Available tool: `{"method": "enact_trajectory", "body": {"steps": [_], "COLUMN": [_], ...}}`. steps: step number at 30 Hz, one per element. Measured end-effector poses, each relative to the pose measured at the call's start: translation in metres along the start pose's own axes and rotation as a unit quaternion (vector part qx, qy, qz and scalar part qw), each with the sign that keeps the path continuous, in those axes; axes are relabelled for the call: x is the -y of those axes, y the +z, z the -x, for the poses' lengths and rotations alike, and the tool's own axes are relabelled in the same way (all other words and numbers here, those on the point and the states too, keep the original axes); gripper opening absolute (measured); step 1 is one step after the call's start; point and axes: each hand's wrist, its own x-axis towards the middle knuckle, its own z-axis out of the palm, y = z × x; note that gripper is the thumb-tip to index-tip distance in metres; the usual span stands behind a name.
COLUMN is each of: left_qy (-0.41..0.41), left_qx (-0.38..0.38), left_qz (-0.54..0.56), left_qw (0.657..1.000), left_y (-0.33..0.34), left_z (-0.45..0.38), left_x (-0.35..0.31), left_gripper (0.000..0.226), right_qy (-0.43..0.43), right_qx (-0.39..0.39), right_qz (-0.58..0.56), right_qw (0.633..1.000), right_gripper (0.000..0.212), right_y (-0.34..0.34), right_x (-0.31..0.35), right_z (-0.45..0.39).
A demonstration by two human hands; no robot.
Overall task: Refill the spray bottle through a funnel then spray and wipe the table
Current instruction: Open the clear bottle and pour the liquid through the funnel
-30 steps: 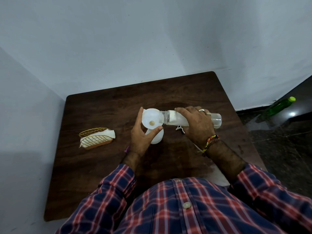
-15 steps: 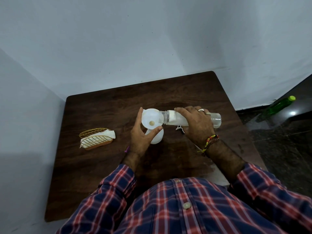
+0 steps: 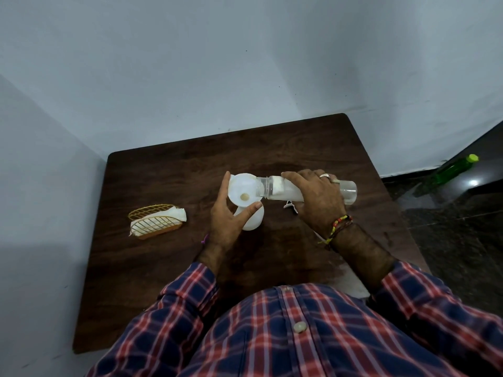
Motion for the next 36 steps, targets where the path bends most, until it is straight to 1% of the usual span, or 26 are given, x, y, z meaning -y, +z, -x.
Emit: {"method": "enact_trajectory", "body": {"steps": [3,13,19,26,36], "left_qy": [0.001,-0.005,0.001,0.010,0.002], "left_qx": [0.000,0.005,0.004,-0.003,-0.004], "left_qz": [0.001,-0.004,0.003,-0.005,0.008], "left_qw": [1.000,1.000,1.000,1.000,1.000], "left_y": [-0.0003,0.0005,0.0027,0.0031,0.0024], "left_z": [-0.0005,-0.0010,-0.0024,-0.0018,-0.0014], "left_x": [0.0015,0.0027,0.0056,0.0042,0.0056], "left_gripper": [0.110,0.105,0.102,0.104,0.102], "right_qy": [-0.001,-0.003,0.001,-0.007,-0.008], "right_qx": [-0.002,-0.016,-0.007,-0.024,-0.028], "right_qz": [0.002,0.005,0.000,-0.002,-0.007], "right_qw": [1.000,1.000,1.000,1.000,1.000], "right_gripper": [0.072,0.073,0.073,0.076,0.075], "right_y": [0.0000,0.0000,0.0010,0.0015,0.0002], "right_x": [-0.0001,-0.0013,-0.0016,-0.0017,-0.0002], "right_z": [-0.0005,-0.0012,0.0006,0.0002,0.0008]}}
